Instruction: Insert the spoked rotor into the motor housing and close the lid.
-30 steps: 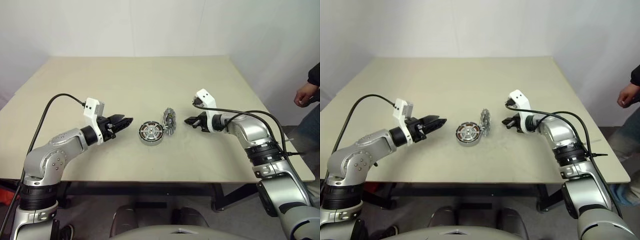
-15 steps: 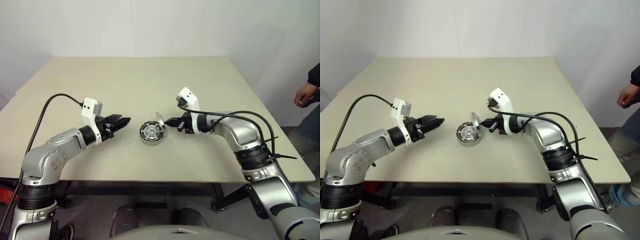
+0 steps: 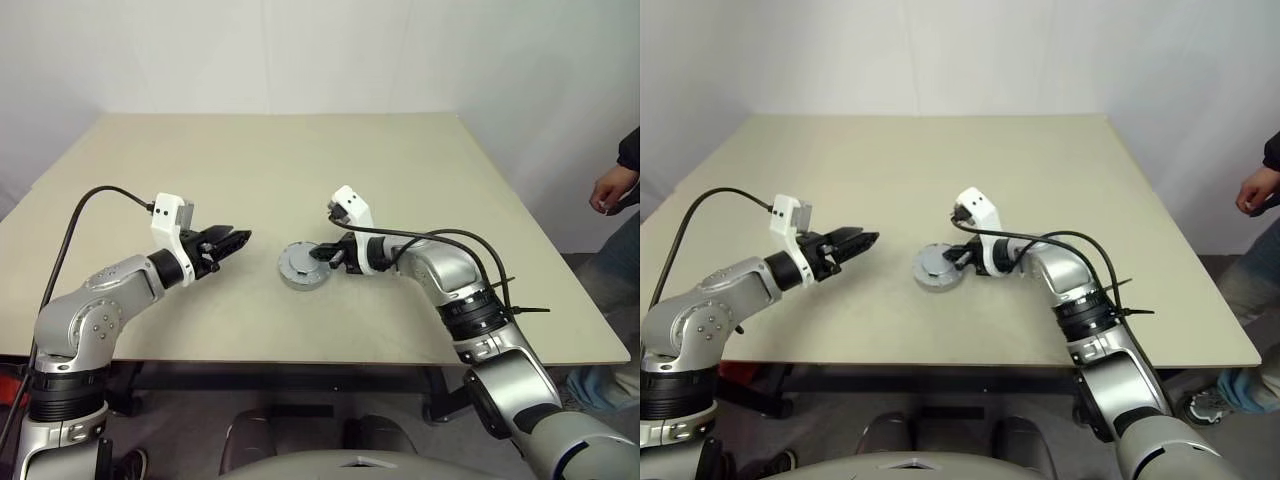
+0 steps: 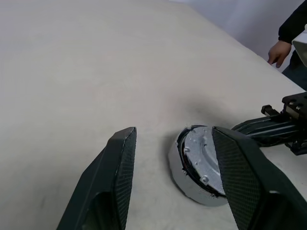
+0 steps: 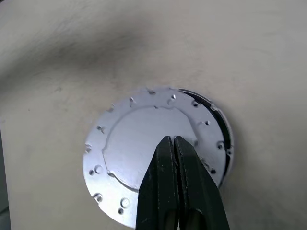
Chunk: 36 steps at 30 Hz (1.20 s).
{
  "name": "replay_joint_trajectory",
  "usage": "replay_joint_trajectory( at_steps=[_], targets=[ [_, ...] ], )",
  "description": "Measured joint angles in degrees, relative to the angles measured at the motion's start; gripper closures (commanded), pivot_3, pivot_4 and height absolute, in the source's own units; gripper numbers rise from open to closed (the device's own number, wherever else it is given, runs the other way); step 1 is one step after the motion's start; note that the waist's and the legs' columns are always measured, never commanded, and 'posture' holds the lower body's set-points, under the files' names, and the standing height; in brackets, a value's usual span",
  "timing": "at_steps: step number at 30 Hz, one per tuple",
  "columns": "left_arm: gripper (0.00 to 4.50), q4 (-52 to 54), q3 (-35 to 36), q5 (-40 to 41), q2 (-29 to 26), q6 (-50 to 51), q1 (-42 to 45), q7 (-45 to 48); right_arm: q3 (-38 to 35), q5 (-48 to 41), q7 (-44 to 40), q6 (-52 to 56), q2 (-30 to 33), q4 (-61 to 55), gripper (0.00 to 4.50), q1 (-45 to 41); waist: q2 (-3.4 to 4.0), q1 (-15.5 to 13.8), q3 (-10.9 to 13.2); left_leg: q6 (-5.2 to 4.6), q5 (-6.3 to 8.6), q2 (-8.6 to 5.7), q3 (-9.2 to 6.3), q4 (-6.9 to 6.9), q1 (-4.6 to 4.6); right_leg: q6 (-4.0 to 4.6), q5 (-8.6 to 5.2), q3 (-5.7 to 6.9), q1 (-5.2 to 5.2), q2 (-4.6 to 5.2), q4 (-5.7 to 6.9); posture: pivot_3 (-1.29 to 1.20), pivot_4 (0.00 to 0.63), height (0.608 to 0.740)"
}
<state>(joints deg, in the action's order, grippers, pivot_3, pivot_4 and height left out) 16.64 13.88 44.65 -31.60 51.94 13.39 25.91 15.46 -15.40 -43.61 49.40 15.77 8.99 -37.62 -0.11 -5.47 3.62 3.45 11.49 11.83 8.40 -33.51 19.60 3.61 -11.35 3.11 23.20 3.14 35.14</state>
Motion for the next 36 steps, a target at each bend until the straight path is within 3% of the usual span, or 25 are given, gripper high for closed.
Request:
replay_joint_trajectory(
  at_steps=[10,14,20,24,33,36],
  targets=[
    [1.85,-0.64,1.60,-1.23,0.14,-0.17,0.02,-0.80,-1.61,-0.59,1.15,-1.41,-1.11,-0.18,4.48,2.28,-0.03,-0.02,-0.01,0.00,0.00,-0.01,0.00,0.00,-0.28,-0.18,-0.10,0.00,-0.28,0.01,0.00,0.00,0.000,0.740],
    [1.85,-1.76,1.06,-2.30,0.94,-0.74,0.63,-0.95,-7.31,-4.87,1.21,-1.09,-3.33,0.32,4.48,2.52,-0.03,-0.02,-0.02,0.00,0.00,0.00,-0.01,0.00,-0.28,-0.18,-0.10,0.00,-0.27,0.01,0.01,0.00,0.000,0.740],
    [1.85,-3.29,-1.78,-5.87,1.00,-4.19,1.73,0.31,-8.07,-5.23,-3.20,-8.43,0.34,-1.55,4.48,2.43,-0.03,-0.12,-0.02,0.01,0.00,0.00,-0.01,0.03,-0.23,-0.18,-0.10,0.00,-0.24,0.02,-0.01,0.00,0.000,0.740],
    [1.85,-6.37,-6.12,-12.53,0.21,-10.41,2.33,2.16,-7.62,-4.82,-6.75,-12.71,1.27,-1.56,3.57,3.01,-0.03,-0.04,-0.02,0.00,0.00,0.00,-0.01,0.06,-0.23,-0.18,-0.10,0.00,-0.23,0.01,-0.05,0.00,0.000,0.740],
    [1.85,-11.74,-10.73,-19.73,0.29,-18.82,3.25,7.55,-2.17,2.27,-7.81,-22.90,-0.12,7.94,0.45,4.56,-0.03,0.01,-0.02,-0.01,0.00,-0.01,0.00,0.06,-0.18,-0.13,-0.08,0.00,-0.20,0.02,-0.05,0.00,0.000,0.740],
    [1.85,-11.73,-10.69,-19.07,0.26,-17.96,3.25,9.37,-1.74,2.99,-7.75,-23.44,-1.65,10.02,0.45,4.48,-0.03,0.02,-0.02,-0.01,0.01,0.00,0.00,0.07,-0.16,0.14,0.08,0.00,-0.17,0.02,-0.05,0.00,0.000,0.740]
  ],
)
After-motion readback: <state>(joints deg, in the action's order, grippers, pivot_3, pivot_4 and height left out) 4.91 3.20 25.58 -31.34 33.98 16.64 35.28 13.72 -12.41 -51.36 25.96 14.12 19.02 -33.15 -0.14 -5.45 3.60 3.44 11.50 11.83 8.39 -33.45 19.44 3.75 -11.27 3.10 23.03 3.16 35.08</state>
